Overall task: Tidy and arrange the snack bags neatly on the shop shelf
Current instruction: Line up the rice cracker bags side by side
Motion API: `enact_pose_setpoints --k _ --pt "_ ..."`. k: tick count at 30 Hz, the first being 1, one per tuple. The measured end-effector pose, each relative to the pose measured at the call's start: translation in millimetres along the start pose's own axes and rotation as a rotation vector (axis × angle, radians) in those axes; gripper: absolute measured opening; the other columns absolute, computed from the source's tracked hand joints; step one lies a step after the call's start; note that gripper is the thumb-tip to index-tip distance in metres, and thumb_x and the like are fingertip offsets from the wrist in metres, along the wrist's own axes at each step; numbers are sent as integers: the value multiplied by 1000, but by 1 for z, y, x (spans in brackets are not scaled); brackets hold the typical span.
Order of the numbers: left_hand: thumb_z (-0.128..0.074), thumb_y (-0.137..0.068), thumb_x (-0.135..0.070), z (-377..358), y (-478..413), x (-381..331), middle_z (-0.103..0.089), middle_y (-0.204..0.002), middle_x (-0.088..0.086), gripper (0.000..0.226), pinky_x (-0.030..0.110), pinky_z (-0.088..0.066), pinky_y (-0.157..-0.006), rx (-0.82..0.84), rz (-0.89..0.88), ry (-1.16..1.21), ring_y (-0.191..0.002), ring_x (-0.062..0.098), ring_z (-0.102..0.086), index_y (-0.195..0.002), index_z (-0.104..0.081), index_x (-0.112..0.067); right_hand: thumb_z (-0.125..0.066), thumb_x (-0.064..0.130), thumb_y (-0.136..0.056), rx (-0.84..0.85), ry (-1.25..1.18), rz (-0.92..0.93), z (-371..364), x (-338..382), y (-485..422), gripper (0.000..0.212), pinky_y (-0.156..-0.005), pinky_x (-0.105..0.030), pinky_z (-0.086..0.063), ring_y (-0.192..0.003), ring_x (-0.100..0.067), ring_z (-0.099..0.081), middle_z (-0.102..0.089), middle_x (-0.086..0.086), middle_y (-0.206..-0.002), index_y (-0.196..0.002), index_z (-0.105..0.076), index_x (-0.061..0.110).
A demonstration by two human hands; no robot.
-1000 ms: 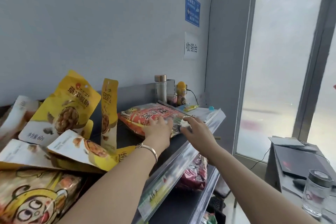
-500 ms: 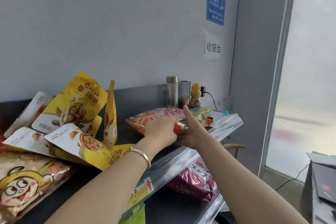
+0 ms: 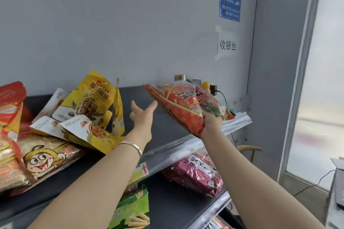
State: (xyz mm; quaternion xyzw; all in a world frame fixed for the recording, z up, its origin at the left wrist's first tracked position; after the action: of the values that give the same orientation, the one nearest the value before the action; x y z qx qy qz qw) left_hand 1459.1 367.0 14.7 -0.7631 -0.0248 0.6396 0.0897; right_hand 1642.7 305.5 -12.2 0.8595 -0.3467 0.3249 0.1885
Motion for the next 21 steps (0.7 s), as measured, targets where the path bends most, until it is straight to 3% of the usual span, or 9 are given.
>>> enact_pose_setpoints --k 2,5,9,11,13,15,17,19,21 --pt "-61 -86 -49 -2 3 -7 -20 -155 -1 83 57 -38 -100 33 51 272 -131 33 -39 -149 -7 -37 -54 -4 -91 104 -11 16 11 18 7 49 -73 -59 -55 -73 -31 -67 -62 -19 -106 -132 -39 19" --pt "-50 -84 -63 0 6 -25 -50 -132 3 66 48 -55 -73 156 73 565 -102 29 -59 -137 -35 -28 -51 -1 -94 269 3 3 24 28 19 40 -70 -52 -54 -72 -29 -66 -64 -16 -105 -127 -44 21" --pt "-61 -79 -61 32 4 -39 -67 -112 10 60 41 -57 -64 109 69 372 -94 29 -67 -121 -57 -18 -51 4 -94 448 20 0 21 17 34 40 -79 -53 -52 -76 -28 -68 -66 -13 -105 -130 -44 21" --pt "-66 -83 -46 56 7 -49 -69 -100 9 36 32 -53 -57 10 5 271 -85 24 -67 -103 -65 -16 -54 8 -94 516 32 -7 7 6 46 39 -74 -51 -56 -75 -26 -70 -68 -11 -103 -129 -46 24" --pt "-66 -87 -32 82 16 -63 -69 -90 7 17 28 -52 -56 -108 -70 294 -76 21 -65 -84 -63 -16 -59 15 -93 569 63 -30 -16 -7 64 33 -71 -49 -58 -77 -26 -72 -69 -9 -104 -121 -48 27" --pt "-67 -87 -29 114 26 -77 -68 -85 3 16 26 -55 -63 -221 -166 287 -79 19 -66 -78 -60 -18 -61 18 -92 613 94 -14 -43 -22 83 31 -73 -49 -58 -81 -27 -71 -69 -9 -104 -119 -48 24" --pt "-67 -86 -27 155 34 -90 -67 -83 2 14 31 -56 -73 -278 -226 347 -83 21 -67 -80 -61 -16 -63 18 -91 651 113 7 -74 -42 102 35 -78 -52 -56 -85 -29 -70 -69 -11 -106 -123 -48 19" --pt "-65 -88 -26 204 44 -102 -68 -84 2 15 30 -57 -67 -345 -253 382 -77 19 -67 -89 -59 -12 -63 17 -91 699 143 25 -109 -62 132 28 -78 -52 -56 -84 -28 -70 -70 -10 -103 -117 -51 19" --pt "-64 -88 -28 263 61 -118 -69 -90 3 16 33 -56 -73 -426 -317 357 -86 21 -68 -91 -59 -13 -63 16 -91 763 149 21 -147 -92 172 22 -76 -48 -57 -84 -28 -71 -70 -10 -101 -111 -53 21"
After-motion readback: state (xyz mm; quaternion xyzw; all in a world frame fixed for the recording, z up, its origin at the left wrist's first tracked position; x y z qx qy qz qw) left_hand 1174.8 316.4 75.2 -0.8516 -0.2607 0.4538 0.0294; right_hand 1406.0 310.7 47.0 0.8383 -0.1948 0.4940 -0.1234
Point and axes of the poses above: each hand's wrist, its own y-axis away from the middle knuckle, its own z-axis out of the back of the hand, x = y × z, the point moved 3 cm from there along -y, towards the middle knuckle
